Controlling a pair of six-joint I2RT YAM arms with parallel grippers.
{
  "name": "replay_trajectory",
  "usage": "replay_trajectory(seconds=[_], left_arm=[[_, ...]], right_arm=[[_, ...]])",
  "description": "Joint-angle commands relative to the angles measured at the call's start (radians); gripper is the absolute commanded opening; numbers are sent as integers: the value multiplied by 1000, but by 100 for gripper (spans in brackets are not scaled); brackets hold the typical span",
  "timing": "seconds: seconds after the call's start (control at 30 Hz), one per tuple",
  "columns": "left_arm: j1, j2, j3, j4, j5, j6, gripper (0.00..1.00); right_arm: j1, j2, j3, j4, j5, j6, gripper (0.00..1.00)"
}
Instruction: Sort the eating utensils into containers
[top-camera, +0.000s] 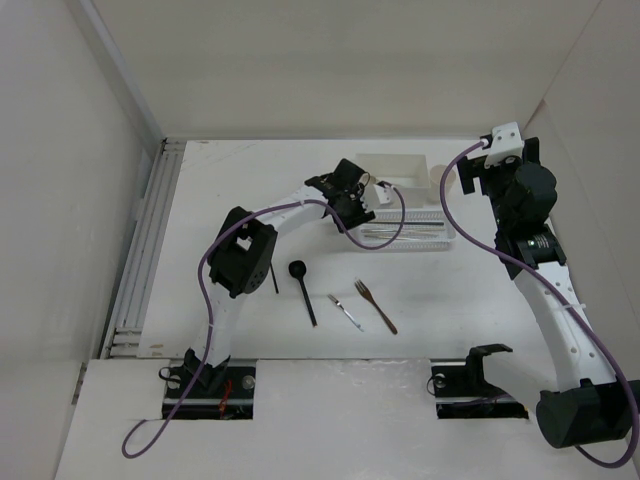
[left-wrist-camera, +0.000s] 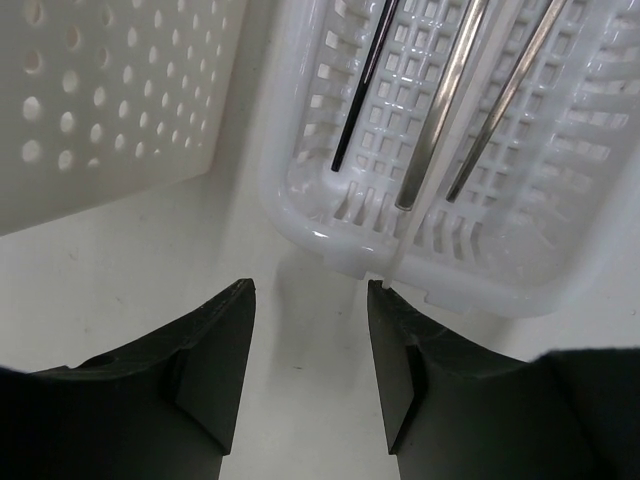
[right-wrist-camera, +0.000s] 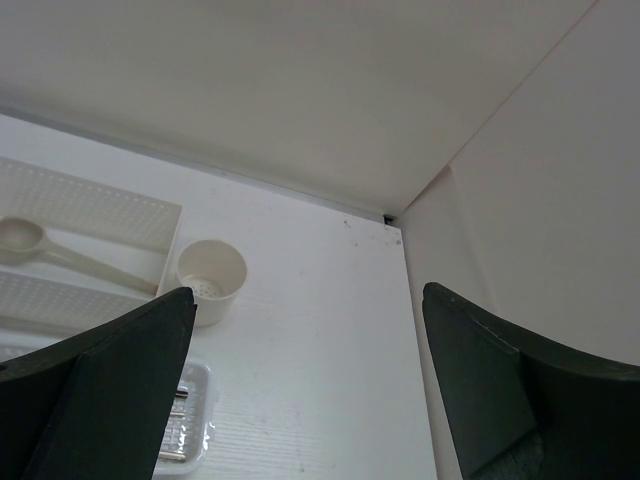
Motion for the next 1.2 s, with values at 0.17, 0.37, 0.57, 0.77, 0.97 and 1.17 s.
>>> replay_trajectory(seconds=[0.17,0.37,0.57,0.77,0.97,1.17], left_arm=[[-15,-70,77,15,-17,6,46],[-24,-70,88,-18,5,6,46],[-34,-70,78,-18,5,-4,46],[-34,-79,130,41,-118,-48,44],[-24,-88,224,-80,35,76,39],[-24,50,402,-287,360,282,39]], right_arm=[[-5,-6,-1,57,-16,-6,100],[-5,-6,-1,57,-16,-6,100],[-5,3,-1,57,-16,-6,100],[-5,3,-1,57,-16,-6,100],[-5,3,-1,57,-25,-6,100],[-5,3,-10,57,-59,-6,100]])
